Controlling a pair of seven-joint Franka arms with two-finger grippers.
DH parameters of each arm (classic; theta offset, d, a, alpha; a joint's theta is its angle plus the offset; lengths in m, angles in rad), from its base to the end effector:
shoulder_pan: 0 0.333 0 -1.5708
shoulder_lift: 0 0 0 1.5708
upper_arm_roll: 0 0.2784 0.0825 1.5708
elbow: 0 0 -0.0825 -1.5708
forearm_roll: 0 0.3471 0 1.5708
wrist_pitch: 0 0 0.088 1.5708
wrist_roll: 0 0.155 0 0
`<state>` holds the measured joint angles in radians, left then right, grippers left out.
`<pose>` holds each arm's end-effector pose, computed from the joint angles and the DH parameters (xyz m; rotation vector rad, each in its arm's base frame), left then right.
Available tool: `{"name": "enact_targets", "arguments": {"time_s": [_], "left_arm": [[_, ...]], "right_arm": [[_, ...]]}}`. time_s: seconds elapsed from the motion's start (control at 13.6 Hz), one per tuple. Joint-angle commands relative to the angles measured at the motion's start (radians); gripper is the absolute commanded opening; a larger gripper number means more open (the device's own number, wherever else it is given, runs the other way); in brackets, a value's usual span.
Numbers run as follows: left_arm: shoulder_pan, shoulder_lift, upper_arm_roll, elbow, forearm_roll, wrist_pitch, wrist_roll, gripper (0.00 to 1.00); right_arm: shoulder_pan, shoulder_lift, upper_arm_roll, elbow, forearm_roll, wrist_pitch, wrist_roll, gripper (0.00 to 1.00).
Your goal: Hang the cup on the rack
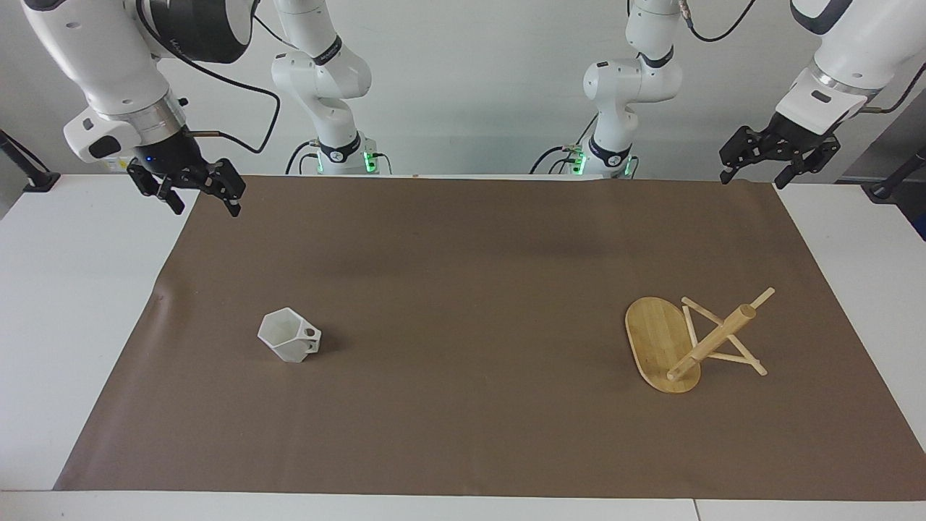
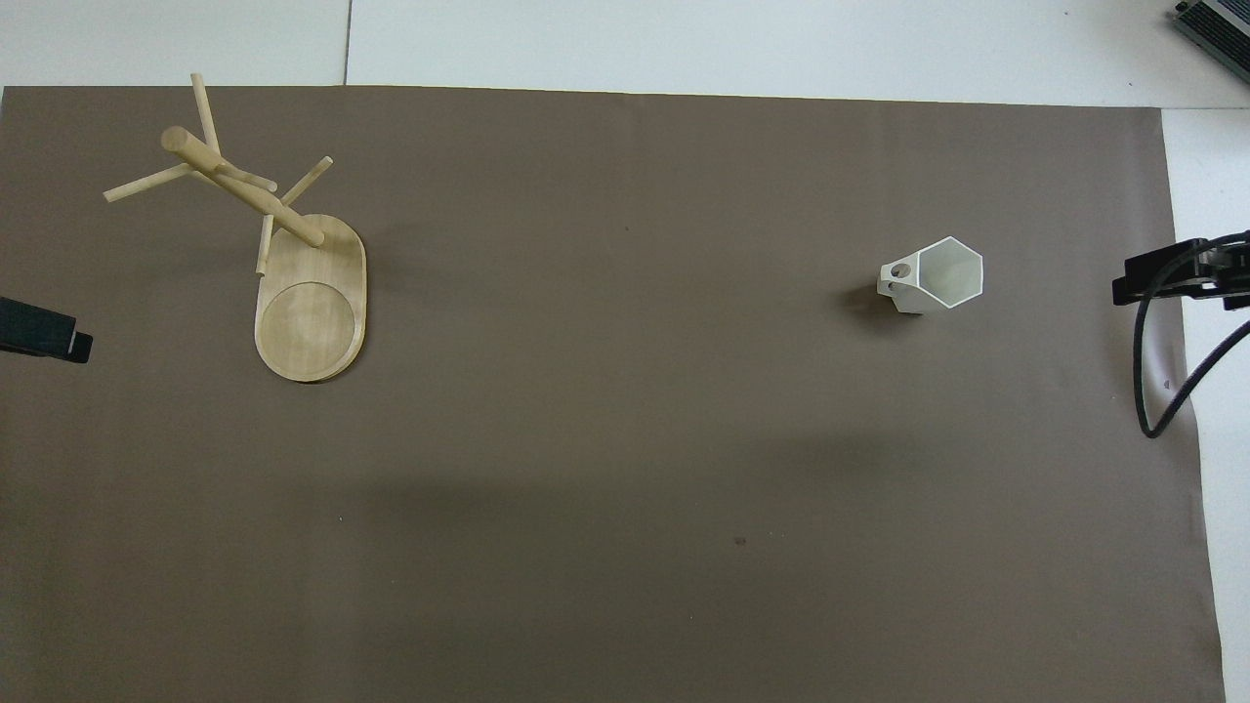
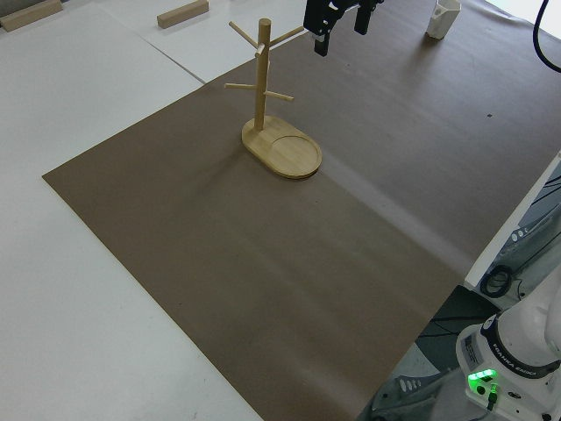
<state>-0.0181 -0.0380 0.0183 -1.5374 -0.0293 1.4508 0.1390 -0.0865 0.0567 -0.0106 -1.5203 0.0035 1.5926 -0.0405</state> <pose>0.4926 -0.0046 0.5624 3.0998 -0.2199 -0.0721 0.5337 -0.0513 0.5330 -3.1384 0.0889 -0.0248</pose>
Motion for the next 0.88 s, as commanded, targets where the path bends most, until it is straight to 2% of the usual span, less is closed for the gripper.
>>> {"name": "enact_targets", "arguments": {"time_s": [0.0, 0.81], "left_arm": [[0.001, -0.019, 0.0, -0.026, 0.017, 0.011, -0.006, 1.0], [0.006, -0.02, -0.001, -0.027, 0.017, 0.011, -0.006, 1.0]], "right_arm": [[-0.006, -0.023, 0.006, -0.041, -0.01, 0.027, 0.03, 1.0], [-0.004, -0.028, 0.006, -0.054, -0.011, 0.053, 0.019, 1.0]]}}
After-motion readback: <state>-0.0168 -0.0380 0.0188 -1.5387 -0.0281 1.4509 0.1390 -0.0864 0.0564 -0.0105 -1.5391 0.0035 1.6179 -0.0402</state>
